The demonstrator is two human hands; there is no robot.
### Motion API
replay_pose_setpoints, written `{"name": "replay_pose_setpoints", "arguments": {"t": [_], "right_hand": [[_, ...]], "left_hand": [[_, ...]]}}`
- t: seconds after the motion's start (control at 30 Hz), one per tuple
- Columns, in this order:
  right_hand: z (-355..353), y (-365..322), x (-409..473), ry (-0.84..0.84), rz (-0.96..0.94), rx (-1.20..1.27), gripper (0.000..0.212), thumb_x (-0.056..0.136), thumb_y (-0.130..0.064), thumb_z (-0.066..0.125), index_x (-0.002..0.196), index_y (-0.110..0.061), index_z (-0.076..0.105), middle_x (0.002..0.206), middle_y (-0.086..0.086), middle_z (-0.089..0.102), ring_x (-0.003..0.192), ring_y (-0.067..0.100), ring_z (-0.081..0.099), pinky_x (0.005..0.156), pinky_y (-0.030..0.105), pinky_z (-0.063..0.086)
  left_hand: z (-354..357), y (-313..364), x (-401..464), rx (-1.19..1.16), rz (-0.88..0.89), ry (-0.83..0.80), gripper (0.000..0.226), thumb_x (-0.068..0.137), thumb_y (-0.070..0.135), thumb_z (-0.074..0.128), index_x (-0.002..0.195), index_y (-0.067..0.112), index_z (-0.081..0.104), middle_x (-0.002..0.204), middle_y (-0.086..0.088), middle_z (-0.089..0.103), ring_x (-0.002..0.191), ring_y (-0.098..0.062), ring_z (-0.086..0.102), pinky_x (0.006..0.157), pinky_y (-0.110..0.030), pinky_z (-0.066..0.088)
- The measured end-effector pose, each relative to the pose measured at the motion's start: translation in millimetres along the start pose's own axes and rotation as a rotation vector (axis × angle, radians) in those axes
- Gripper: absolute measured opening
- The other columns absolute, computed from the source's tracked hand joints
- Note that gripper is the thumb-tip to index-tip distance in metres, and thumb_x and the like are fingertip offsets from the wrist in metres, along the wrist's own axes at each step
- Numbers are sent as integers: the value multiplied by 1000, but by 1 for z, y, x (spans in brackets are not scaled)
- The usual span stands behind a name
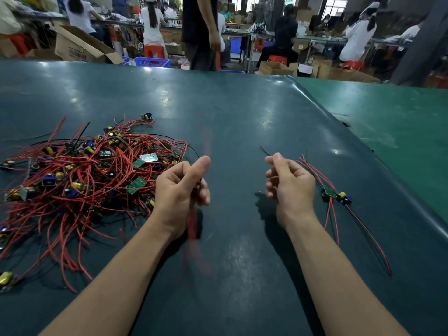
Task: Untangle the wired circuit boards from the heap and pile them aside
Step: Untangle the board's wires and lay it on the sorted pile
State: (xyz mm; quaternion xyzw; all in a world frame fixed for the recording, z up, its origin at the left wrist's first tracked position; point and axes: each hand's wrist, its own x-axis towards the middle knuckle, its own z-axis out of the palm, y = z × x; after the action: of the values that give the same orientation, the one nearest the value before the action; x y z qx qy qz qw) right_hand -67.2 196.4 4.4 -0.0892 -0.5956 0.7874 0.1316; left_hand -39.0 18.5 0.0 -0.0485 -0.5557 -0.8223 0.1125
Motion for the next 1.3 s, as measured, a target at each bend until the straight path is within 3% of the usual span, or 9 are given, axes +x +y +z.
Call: {"name": "replay_pose_setpoints", "arguments": {"t": [0.1,0.23,0.37,0.57,0.7,0.8,0.9,1.17,1.3], "right_hand": [[5,0,-8,-304,135,-3,25,84,-36,69,82,-12,77,58,-3,56,41,6,42,36,14,28],[15,7,-22,-556,234,-56,26,87,-37,66,89,-13,76,61,-1,59,40,5,40,36,15,27],[13,6,-20,-506,308,11,20,92,2,56,97,-9,72,72,7,67,47,10,52,38,18,36],[12,4,-20,-549,228,-4,26,74,-37,73,91,-18,78,83,0,67,57,10,56,42,20,40],[12,6,-20,-433,84,-120,9,86,-22,73,79,-18,77,70,-1,68,52,9,53,40,19,37],[13,3,-20,-449,42,-34,17,92,-18,66,80,-13,76,71,3,69,50,10,52,38,19,37],[12,1,-20,-475,62,-6,19,90,-22,66,78,-14,78,67,4,68,51,11,53,40,19,39],[10,3,-18,-389,-17,-113,17,87,-24,73,74,-14,78,50,-1,53,44,9,44,41,19,34],[6,-3,-10,-231,22,36,26,89,-21,70,65,-14,76,65,5,61,44,7,41,39,18,31]], "left_hand": [[4,2,0,-45,-179,-73,52,61,62,81,60,20,52,54,-3,53,40,-12,40,39,-18,25],[9,-1,-7,8,-213,-205,15,82,27,66,81,13,62,67,-7,64,38,-12,44,34,-15,29],[7,-1,-5,-58,-202,-90,27,76,16,67,100,9,58,67,-3,66,48,-11,57,43,-18,46],[6,-3,-2,-135,-224,-54,20,66,6,71,86,3,68,77,-9,74,66,-15,70,62,-19,56],[7,-2,-5,-30,-260,-141,24,66,5,73,90,1,70,86,-11,73,77,-17,68,74,-25,54],[7,3,-3,-190,-355,-183,25,75,6,66,98,-2,64,87,-15,68,70,-17,64,64,-23,56],[10,4,-7,-97,-374,-262,29,79,11,64,104,-4,62,84,-16,66,62,-17,60,56,-21,54],[11,0,-9,89,-350,-236,15,72,22,72,71,9,64,61,-5,61,48,-13,54,46,-18,45],[11,1,-8,69,-368,-265,19,72,20,72,57,16,61,57,-6,57,45,-13,49,43,-18,41]]}}
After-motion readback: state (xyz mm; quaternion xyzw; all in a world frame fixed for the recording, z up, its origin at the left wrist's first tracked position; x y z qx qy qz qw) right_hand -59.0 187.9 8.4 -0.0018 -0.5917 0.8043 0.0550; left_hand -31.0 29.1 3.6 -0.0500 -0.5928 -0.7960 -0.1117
